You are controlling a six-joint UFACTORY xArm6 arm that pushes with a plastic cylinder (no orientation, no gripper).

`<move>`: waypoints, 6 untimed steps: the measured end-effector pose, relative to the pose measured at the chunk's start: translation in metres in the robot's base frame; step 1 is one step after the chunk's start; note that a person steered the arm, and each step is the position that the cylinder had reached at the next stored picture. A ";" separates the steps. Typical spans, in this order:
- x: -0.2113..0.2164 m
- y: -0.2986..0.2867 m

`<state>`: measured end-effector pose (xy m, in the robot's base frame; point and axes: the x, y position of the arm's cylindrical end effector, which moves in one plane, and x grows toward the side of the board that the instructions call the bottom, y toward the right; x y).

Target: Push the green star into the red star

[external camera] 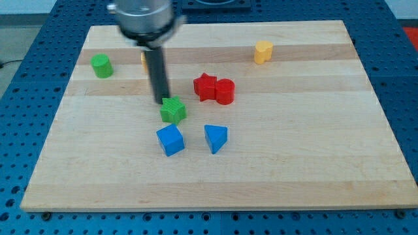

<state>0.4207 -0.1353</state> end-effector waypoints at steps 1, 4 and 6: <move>0.019 -0.041; 0.052 0.071; 0.037 0.103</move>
